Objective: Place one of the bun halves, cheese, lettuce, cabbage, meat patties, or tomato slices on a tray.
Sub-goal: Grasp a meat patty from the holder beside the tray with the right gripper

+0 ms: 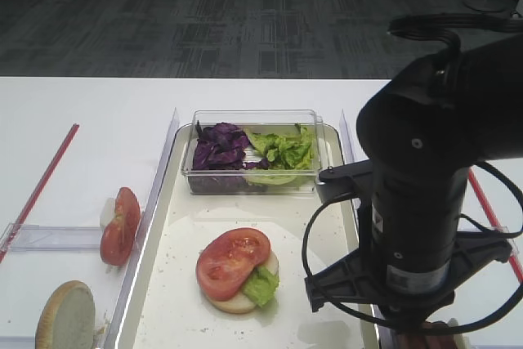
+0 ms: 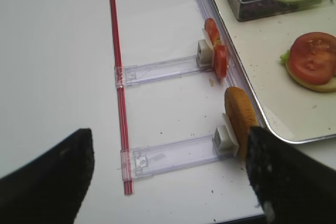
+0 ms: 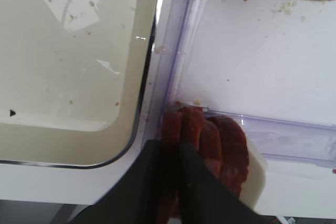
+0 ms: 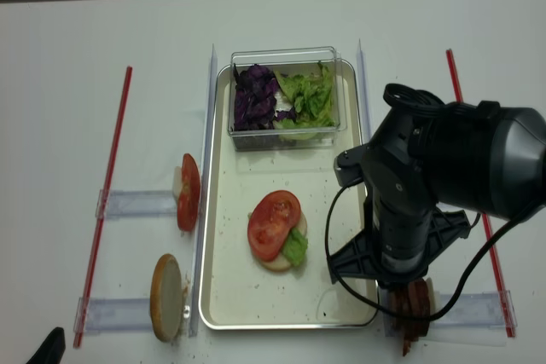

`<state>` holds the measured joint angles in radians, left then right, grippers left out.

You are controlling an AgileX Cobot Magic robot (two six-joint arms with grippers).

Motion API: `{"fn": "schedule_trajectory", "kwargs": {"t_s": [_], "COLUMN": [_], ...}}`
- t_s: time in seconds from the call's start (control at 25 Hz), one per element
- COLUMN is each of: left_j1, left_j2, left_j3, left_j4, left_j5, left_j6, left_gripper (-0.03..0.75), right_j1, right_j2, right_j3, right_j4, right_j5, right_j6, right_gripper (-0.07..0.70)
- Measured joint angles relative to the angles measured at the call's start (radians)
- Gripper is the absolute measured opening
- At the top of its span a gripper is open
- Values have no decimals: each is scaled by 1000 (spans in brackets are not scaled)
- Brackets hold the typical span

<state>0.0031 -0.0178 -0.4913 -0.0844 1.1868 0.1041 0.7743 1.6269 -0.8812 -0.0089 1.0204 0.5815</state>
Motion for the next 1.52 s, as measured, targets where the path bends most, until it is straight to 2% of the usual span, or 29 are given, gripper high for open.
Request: {"fn": "schedule_trajectory", "kwargs": {"t_s": [1.08,1.52], "left_j1": [0,0], "left_j2": [0,0], "left_j3": [0,0], "left_j4": [0,0], "left_j5": [0,0], "left_j6": [0,0], "left_gripper": [545,545], "right_j1": [0,0], "right_j2": [-4,-62], "right_j3": [0,2], "right_j4": [-7,-5], "right_j5": [7,40], "right_j6": [0,0], "right_gripper": [116,113]}}
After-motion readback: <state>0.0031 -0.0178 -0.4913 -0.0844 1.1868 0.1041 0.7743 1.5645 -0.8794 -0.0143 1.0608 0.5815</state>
